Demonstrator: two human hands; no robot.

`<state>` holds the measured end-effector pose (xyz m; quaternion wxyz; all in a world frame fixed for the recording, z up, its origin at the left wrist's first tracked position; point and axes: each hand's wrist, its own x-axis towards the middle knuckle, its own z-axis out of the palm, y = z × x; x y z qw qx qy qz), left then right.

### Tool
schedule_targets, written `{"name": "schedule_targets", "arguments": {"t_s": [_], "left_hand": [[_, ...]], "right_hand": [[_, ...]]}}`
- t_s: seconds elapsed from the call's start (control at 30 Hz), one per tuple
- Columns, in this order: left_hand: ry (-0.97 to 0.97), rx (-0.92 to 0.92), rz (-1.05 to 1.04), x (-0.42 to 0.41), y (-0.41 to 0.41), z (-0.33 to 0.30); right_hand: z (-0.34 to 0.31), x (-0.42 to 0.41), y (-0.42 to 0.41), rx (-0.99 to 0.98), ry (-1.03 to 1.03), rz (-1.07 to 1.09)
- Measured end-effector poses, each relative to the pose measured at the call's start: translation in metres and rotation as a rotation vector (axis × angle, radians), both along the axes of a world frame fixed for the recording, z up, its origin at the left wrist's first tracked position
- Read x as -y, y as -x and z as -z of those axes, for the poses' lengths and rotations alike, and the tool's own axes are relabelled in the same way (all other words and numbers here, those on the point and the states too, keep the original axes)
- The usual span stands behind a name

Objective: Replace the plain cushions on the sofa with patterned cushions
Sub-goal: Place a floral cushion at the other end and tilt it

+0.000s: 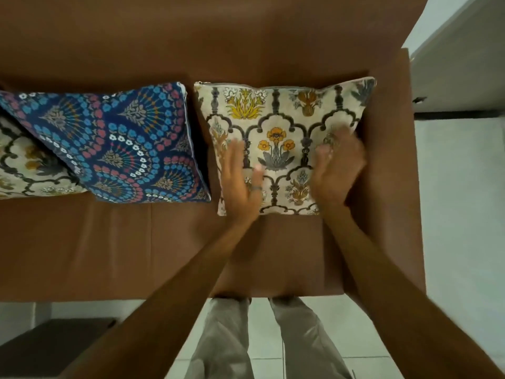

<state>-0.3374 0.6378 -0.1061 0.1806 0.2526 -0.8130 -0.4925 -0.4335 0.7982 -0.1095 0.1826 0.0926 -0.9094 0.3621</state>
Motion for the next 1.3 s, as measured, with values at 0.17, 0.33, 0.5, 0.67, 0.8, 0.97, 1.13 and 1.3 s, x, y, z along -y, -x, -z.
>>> {"name": "schedule_targets", "arguments": {"t_s": [0.17,0.33,0.5,0.67,0.8,0.97,1.13,1.3], "left_hand": [[0.671,0.164,0.321,0.005,0.029,0.063],[0.863,0.220,0.237,0.063,0.083,0.068],[0.216,0.173,-0.070,0.073,0.053,0.049],[-0.553,0.470,0.153,0.093,0.013,0.039],[-0.536,0.482,0.222,0.092,0.003,0.025],[-0.698,0.254,0.169,0.094,-0.045,-0.009],[-0.828,0.272,0.159,0.059,-0.046,0.003],[-0.987,0.324,0.055,0.029,-0.004,0.054]], "right_hand": [[0.051,0.013,0.016,-0.105,-0.607,-0.483],[0.046,0.005,0.089,-0.067,-0.523,-0.170],[0.027,-0.044,0.092,0.318,0.317,0.082],[0.043,-0.089,0.061,1.149,0.381,-0.262],[0.037,-0.078,0.036,1.099,0.475,-0.304],[-0.039,-0.065,0.024,0.864,0.483,-0.362],[-0.106,-0.051,0.062,0.704,0.246,-0.511],[-0.100,-0.044,0.103,0.641,0.058,-0.500]]}}
